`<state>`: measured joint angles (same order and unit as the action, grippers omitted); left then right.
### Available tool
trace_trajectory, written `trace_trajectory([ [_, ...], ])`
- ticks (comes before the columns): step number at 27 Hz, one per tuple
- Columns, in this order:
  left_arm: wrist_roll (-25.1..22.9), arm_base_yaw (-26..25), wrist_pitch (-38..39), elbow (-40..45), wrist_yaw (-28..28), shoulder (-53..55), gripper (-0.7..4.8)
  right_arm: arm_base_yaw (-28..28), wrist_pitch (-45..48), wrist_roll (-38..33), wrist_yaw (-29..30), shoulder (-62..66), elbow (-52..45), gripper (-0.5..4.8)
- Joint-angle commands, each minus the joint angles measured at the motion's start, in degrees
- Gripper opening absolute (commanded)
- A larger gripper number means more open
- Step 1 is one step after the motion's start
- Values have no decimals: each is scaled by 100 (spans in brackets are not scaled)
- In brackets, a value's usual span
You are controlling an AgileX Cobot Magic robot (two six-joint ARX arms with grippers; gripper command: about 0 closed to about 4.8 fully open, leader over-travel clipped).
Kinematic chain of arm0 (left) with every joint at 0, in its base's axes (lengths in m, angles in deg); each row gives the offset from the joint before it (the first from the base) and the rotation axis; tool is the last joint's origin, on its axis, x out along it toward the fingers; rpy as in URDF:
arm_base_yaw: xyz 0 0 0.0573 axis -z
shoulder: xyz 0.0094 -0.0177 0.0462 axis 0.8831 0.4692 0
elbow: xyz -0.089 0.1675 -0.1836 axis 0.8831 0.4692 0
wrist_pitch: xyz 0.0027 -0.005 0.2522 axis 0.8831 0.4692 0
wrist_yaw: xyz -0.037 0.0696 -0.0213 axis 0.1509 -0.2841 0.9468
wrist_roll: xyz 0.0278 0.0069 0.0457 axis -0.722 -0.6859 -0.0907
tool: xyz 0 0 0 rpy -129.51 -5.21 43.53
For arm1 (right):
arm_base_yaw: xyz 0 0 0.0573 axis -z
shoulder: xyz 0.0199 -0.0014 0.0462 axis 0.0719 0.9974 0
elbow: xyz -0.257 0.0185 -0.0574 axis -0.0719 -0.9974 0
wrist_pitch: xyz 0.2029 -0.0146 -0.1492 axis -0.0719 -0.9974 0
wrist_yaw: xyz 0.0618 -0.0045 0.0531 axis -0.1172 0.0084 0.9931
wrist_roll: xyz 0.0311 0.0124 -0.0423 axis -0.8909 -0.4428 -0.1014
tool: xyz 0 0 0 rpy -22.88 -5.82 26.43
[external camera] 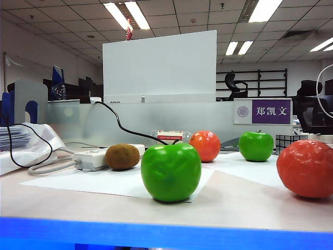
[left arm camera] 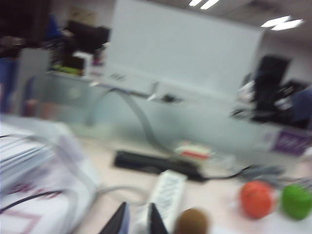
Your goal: Put the same fruits together.
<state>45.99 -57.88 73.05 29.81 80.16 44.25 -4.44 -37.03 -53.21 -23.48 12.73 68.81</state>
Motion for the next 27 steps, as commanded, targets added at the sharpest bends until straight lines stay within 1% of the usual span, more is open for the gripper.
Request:
trace_trajectory([
  [1, 817, 11, -271, -35, 581, -7, 62, -11, 616, -94, 785, -7, 31, 63],
  [3, 1165, 11, -337, -35, 892, -7, 62, -11, 933, -98, 1029, -7, 31, 62],
  [4, 1331, 11, -413, -35, 1040, -7, 62, -11, 1095, -101, 1283, -7, 31, 63],
  [6, 1458, 11, -588, -35, 1211, -7, 62, -11, 1261, -101, 1582, -7, 33, 62],
  [9, 1427, 11, -826, -44, 1322, -7, 64, -11, 1320, -92, 1617, -4, 33, 62],
  [11, 1412, 11, -1086, -59, 1322, -7, 90, -2, 1220, -92, 1445, -4, 31, 62],
  [12, 1410, 11, -1040, -208, 1322, -2, 92, -2, 1108, -92, 1346, -4, 33, 62],
  [13, 1360, 11, -914, -380, 1322, 31, 92, -2, 988, -61, 1322, -4, 33, 62],
  [14, 1147, 11, -726, -603, 1379, 136, 92, -9, 767, -26, 1368, 33, 33, 62],
  [15, 922, 11, -549, -822, 1569, 315, 92, -9, 671, -24, 1445, 85, 33, 62],
  [16, 719, 11, -337, -1093, 1882, 638, 92, -7, 645, 24, 1576, 229, 35, 63],
  [18, 562, 15, -219, -1589, 2496, 1565, 93, -9, 907, 142, 1784, 525, 52, 63],
  [20, 420, 15, -203, -1963, 2957, 2455, 95, -7, 1255, 155, 1718, 772, 57, 63],
  [21, 337, 15, -127, -2105, 3088, 2833, 109, -4, 1342, 262, 1705, 887, 79, 63],
  [22, 245, 26, 63, -2258, 3106, 3270, 160, -4, 1329, 402, 1705, 1027, 155, 63],
  [23, 81, 70, 225, -2361, 3121, 3650, 236, -4, 1331, 531, 1705, 1174, 236, 64],
  [24, -308, 186, 398, -2461, 3195, 4144, 363, -4, 1331, 693, 1707, 1351, 341, 65],
  [25, -538, 271, 474, -2505, 3241, 4439, 453, -4, 1338, 837, 1705, 1515, 439, 92],
  [26, -682, 439, 494, -2546, 3351, 4889, 479, -4, 1338, 984, 1705, 1749, 581, 193],
  [27, -715, 575, 437, -2546, 3392, 5145, 479, -4, 1344, 1008, 1700, 1902, 673, 264],
])
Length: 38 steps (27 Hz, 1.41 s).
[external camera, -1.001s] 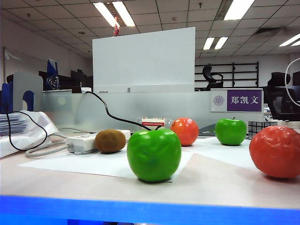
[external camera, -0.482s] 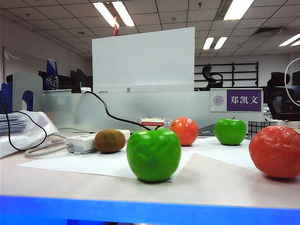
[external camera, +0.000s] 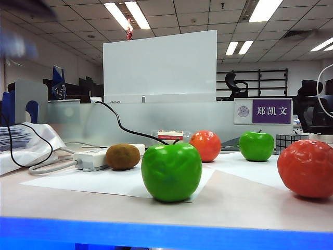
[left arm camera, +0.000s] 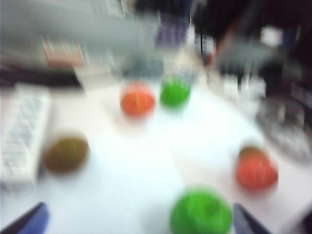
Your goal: Put the same fruits together.
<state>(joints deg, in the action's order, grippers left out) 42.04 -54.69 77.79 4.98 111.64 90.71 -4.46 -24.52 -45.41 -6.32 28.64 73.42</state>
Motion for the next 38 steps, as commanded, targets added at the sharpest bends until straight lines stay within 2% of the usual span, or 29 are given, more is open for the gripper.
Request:
trace_trajectory([
  [1, -389, 538, -114, -63, 229, 874, 479, 0, 114, 225, -13, 595, 361, 330],
  [3, -570, 1016, -149, -63, 33, 1353, 479, -7, 105, 223, 50, 992, 577, 384],
  [8, -1451, 2201, -192, -59, -1012, 1945, 479, -9, 144, 221, 46, 1320, 741, 390],
  [10, -2208, 2667, -284, -55, -1410, 2107, 479, -9, 79, 221, 48, 1325, 739, 390],
  [11, -2734, 2940, -382, -55, -1753, 2186, 479, -11, 74, 205, 96, 1320, 739, 390],
  [13, -3023, 3193, -717, -57, -1895, 2376, 479, -11, 103, 195, 319, 1320, 739, 390],
  [16, -3021, 3217, -1161, -55, -1974, 2774, 479, -11, 103, -9, 356, 1292, 741, 391],
  [19, -3023, 3220, -1781, -57, -1958, 3283, 479, -11, 81, -149, 514, 1257, 741, 479],
  [23, -3021, 3220, -2258, -61, -1869, 3698, 479, -9, -31, -146, 612, 1233, 741, 479],
  [31, -2992, 3222, -2900, -337, -1600, 4680, 479, -9, -1305, -76, 813, 1217, 734, 479],
  [38, -2852, 3222, -3215, -509, -1591, 4883, 479, -11, -2205, 26, 1093, 1213, 734, 479],
])
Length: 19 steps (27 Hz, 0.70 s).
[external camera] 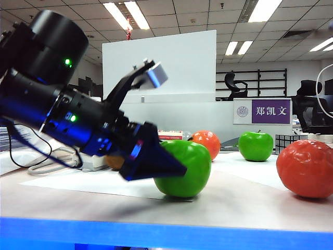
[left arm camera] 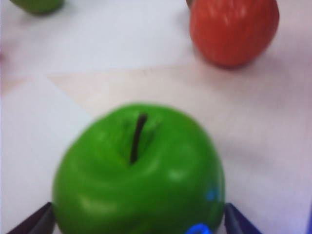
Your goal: Put the same fruits together.
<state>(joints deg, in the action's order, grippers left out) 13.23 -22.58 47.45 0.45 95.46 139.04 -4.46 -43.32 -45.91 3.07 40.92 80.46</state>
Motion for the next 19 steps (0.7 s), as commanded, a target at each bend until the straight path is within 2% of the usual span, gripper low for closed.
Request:
trace_trajectory([
  [1, 33, 11, -243, -92, 31, 101, 479, -11, -490, 111, 170, -17, 28, 479],
  [19, 289, 63, -396, -603, 459, 1161, 479, -11, -1775, 492, 256, -481, 28, 479],
])
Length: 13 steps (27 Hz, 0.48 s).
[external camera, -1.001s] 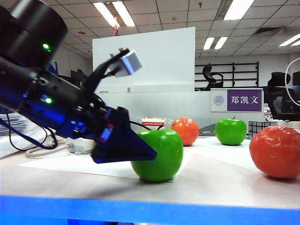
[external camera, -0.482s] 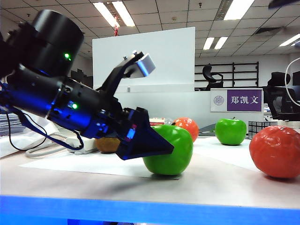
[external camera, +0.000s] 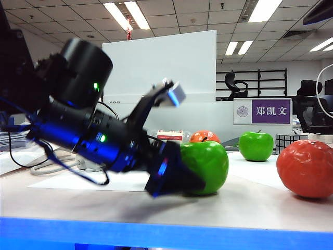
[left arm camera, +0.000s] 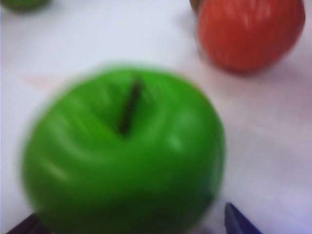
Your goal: Put the same fruits together.
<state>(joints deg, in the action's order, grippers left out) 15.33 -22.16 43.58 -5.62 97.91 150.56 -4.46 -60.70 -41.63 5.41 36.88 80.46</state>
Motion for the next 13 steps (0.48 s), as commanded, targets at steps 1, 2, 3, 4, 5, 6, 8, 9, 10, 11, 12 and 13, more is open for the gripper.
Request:
trace_trajectory([
  [1, 162, 22, -31, 4, 192, 9, 479, -9, -55, 66, 22, -109, 28, 479],
  [2, 188, 22, -55, 4, 188, 7, 453, -11, -55, 70, 22, -125, 28, 479],
  [3, 197, 20, -83, 4, 188, 7, 431, -11, -63, 79, 20, -151, 28, 479],
  [4, 199, 20, -129, 4, 188, 7, 435, -9, -68, 81, 22, -157, 28, 479],
  [5, 208, 20, -153, 2, 188, 9, 437, -11, -70, 81, 24, -157, 28, 479],
  [6, 210, 20, -186, 4, 186, 9, 456, -11, -85, 81, 37, -155, 28, 479],
  [8, 212, 22, -258, 4, 186, 9, 479, -11, -168, 103, 66, -149, 28, 479],
  [9, 214, 22, -317, 4, 131, 9, 479, -11, -212, 105, 94, -149, 28, 479],
  [10, 223, 28, -402, -2, -181, 9, 479, -11, -289, 116, 195, -149, 28, 479],
  [11, 238, 28, -435, -4, -291, 9, 479, -11, -306, 116, 236, -151, 28, 479],
  [12, 238, 24, -474, -11, -367, 9, 479, -13, -308, 120, 321, -151, 28, 479],
  [13, 243, 22, -470, -22, -404, 9, 479, -13, -308, 120, 332, -155, 28, 479],
])
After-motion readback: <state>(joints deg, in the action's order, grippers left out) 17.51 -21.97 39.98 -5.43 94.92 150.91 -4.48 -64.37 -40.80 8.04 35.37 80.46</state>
